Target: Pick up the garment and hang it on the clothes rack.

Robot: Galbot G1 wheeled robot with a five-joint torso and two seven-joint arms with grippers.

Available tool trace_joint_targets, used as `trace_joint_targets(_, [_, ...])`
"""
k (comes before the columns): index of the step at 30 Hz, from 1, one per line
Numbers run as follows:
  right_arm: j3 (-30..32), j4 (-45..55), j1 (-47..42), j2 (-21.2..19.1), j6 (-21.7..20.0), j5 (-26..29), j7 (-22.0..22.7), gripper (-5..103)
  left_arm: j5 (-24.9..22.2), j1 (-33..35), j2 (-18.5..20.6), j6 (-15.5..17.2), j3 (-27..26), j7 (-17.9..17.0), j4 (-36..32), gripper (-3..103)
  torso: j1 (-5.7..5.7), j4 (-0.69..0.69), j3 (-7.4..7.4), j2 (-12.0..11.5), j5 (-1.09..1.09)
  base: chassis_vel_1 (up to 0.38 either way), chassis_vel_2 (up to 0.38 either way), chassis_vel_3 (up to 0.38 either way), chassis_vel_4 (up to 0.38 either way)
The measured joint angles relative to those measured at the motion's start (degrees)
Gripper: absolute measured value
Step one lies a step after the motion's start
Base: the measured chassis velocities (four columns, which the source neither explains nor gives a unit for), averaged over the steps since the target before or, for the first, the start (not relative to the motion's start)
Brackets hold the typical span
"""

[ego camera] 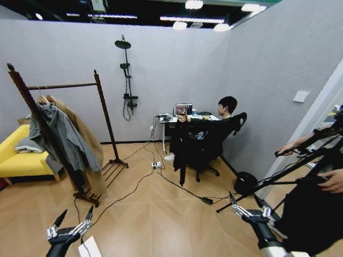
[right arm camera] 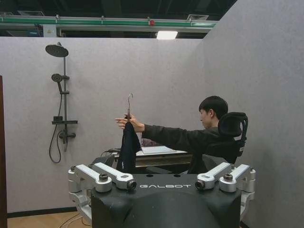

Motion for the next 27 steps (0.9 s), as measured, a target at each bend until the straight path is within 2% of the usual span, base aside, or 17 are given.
trace_joint_targets(27, [0.00, 0.00, 0.00, 0.00, 0.00, 0.00, 0.00, 100, 0.00, 0.00, 0.00, 0.00, 0.00, 0.00, 0.00, 100, 0.00, 0.00, 0.00, 0.00, 0.00, 0.000, 0.000, 0.000, 0.000])
